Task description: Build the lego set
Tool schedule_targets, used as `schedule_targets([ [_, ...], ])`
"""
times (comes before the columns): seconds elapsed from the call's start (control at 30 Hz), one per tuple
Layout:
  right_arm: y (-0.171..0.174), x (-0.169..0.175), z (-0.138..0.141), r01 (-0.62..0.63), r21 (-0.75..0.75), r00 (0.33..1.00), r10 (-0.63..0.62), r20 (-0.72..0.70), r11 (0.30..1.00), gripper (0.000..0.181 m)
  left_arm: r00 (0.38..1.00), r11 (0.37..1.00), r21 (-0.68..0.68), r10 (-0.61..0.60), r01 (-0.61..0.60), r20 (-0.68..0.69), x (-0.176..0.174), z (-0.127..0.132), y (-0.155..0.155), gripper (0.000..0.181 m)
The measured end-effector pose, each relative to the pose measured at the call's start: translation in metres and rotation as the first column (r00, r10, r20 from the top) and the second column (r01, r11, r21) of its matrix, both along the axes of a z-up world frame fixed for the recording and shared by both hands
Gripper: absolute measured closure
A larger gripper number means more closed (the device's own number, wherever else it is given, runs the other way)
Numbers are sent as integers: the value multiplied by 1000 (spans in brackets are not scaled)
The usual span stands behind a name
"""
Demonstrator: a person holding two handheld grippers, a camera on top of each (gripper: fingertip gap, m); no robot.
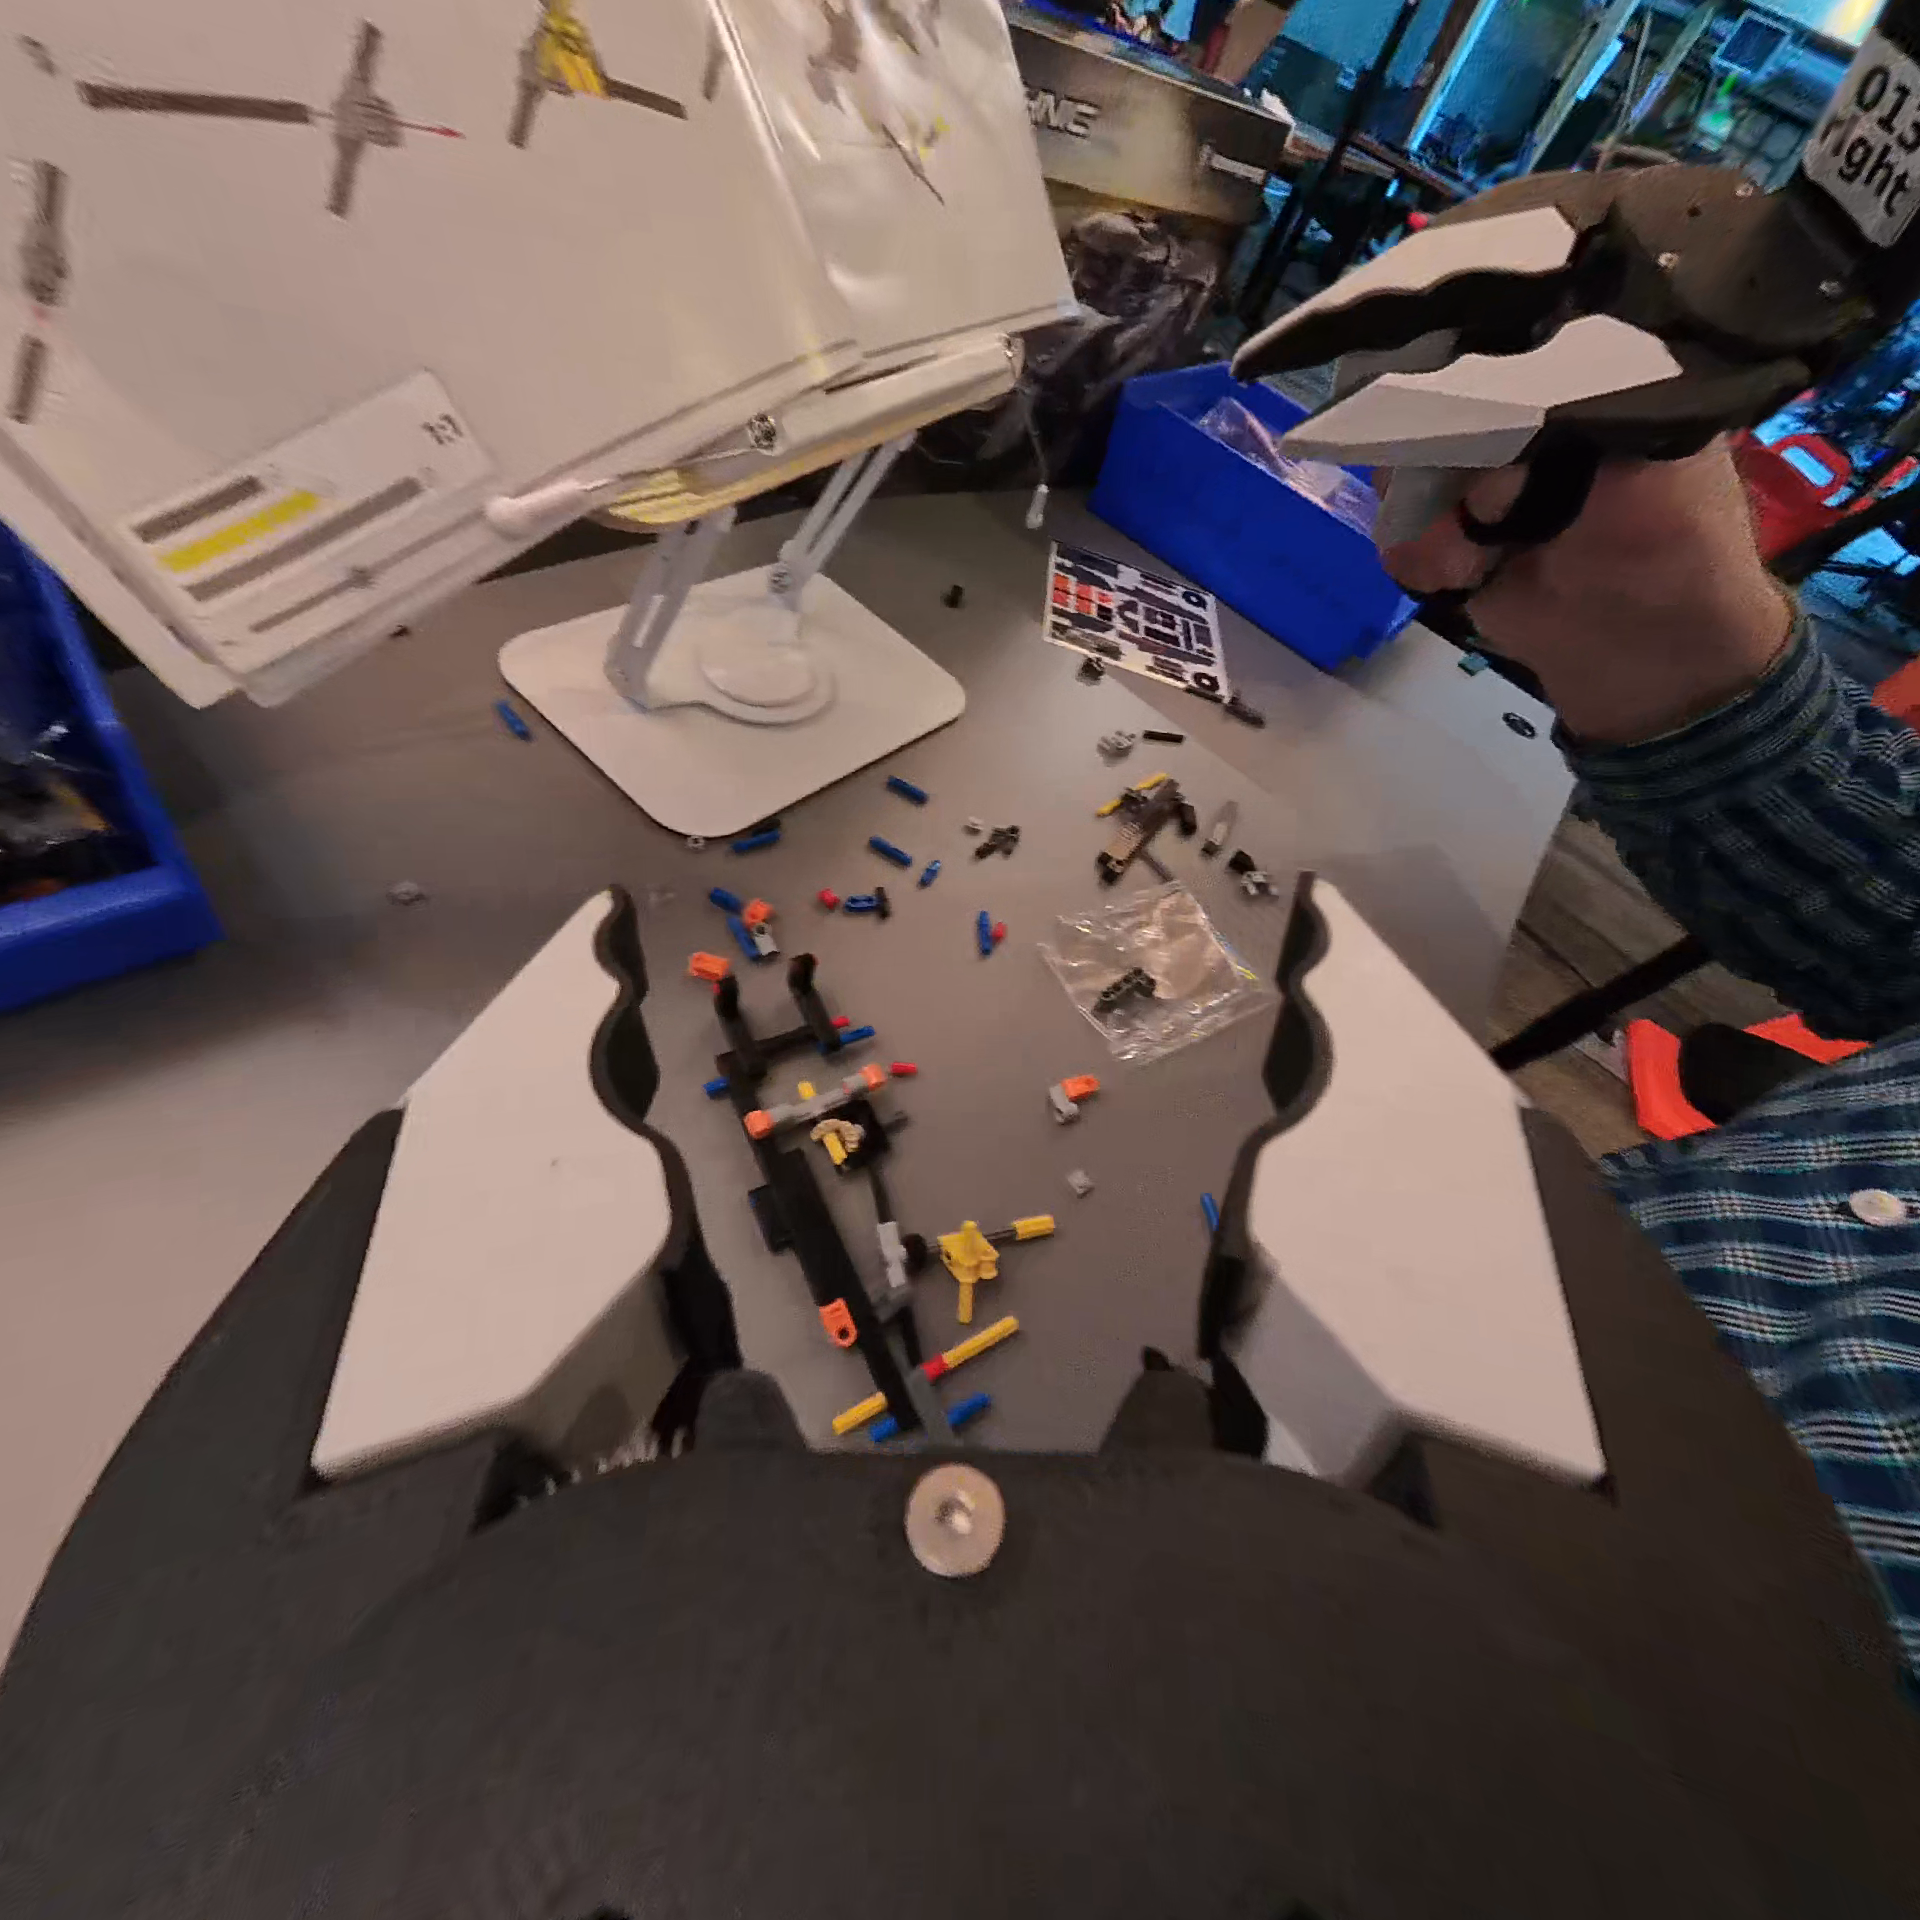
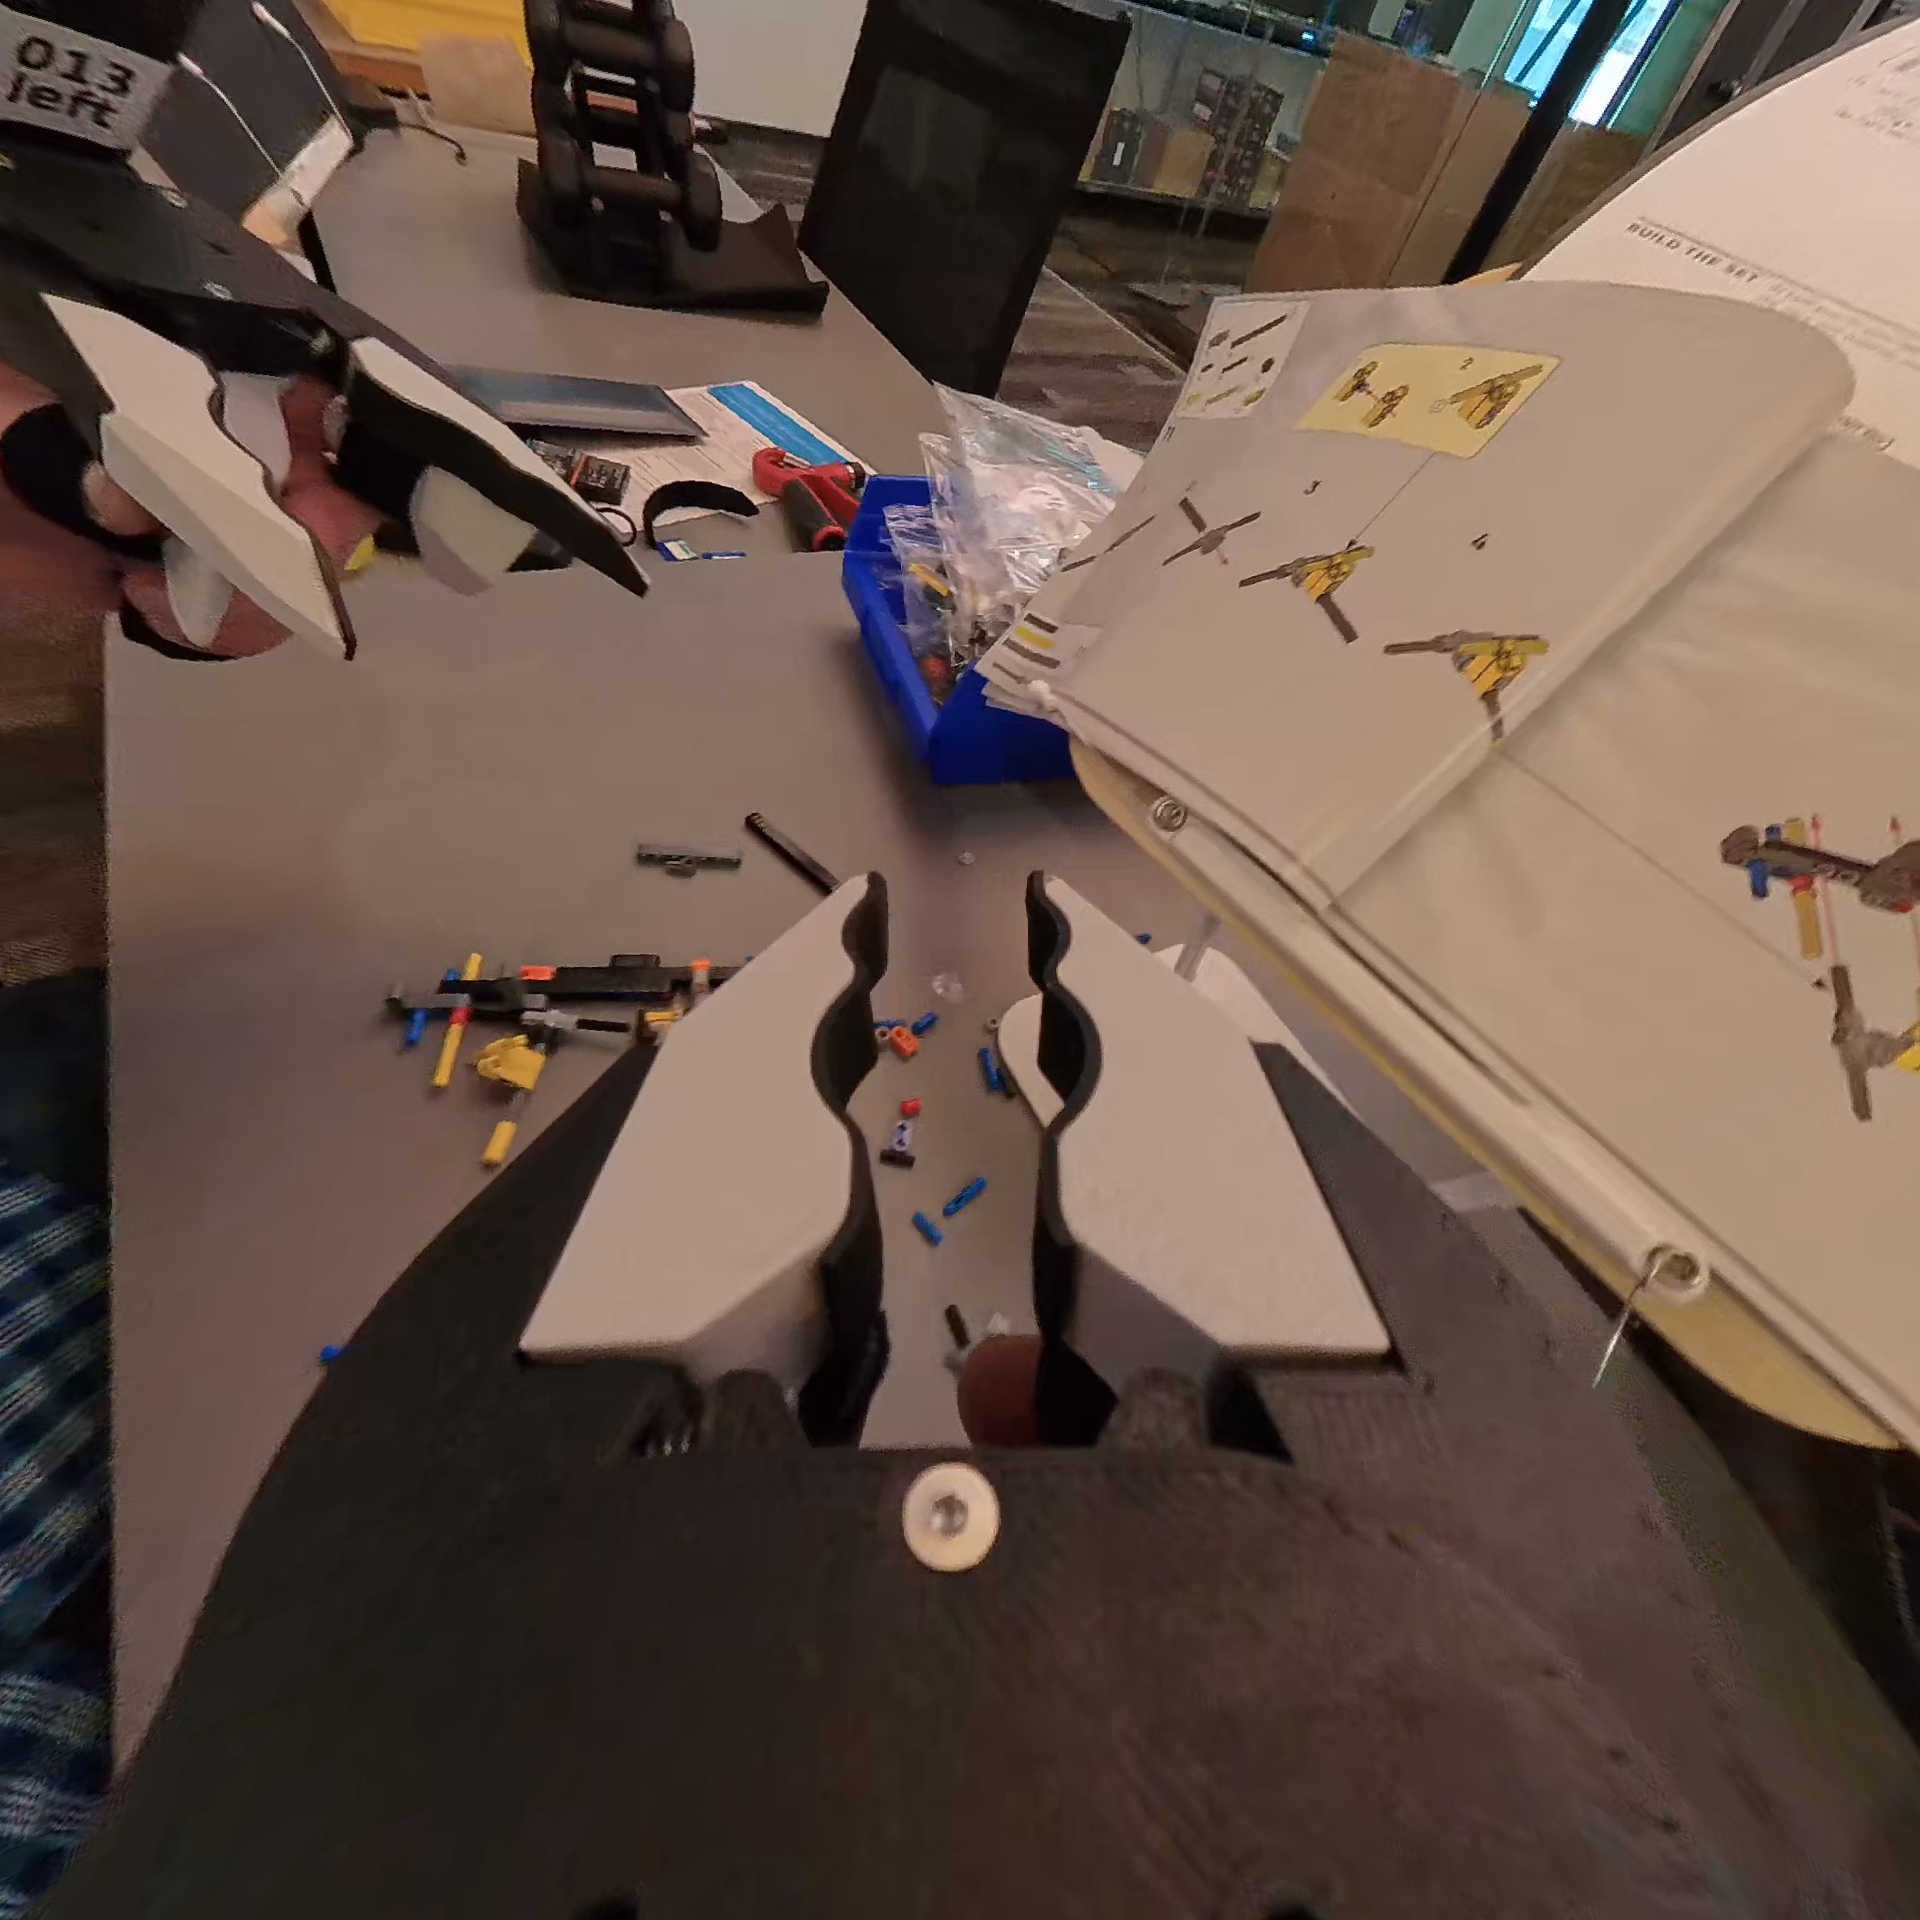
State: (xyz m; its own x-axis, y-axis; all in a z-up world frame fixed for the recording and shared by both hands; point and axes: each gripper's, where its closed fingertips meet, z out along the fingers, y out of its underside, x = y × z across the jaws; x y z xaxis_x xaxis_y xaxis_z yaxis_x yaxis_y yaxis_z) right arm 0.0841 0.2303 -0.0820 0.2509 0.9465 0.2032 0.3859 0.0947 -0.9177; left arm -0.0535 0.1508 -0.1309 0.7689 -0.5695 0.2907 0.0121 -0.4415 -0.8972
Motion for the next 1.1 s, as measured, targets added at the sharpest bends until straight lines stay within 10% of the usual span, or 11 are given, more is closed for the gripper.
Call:
schedule_targets([
  [0.3, -31, 31, -27, 39, -139, 999, -43, -24, 989, 157, 997, 996, -61, 54, -57, -58, 2, -30, -16, 43],
  [1.1, -84, 16, -141, 6, -260, 975, 52, 214, 966, 151, 954, 957, -276, 5, -92, -301, -9, -157, -52, 117],
])
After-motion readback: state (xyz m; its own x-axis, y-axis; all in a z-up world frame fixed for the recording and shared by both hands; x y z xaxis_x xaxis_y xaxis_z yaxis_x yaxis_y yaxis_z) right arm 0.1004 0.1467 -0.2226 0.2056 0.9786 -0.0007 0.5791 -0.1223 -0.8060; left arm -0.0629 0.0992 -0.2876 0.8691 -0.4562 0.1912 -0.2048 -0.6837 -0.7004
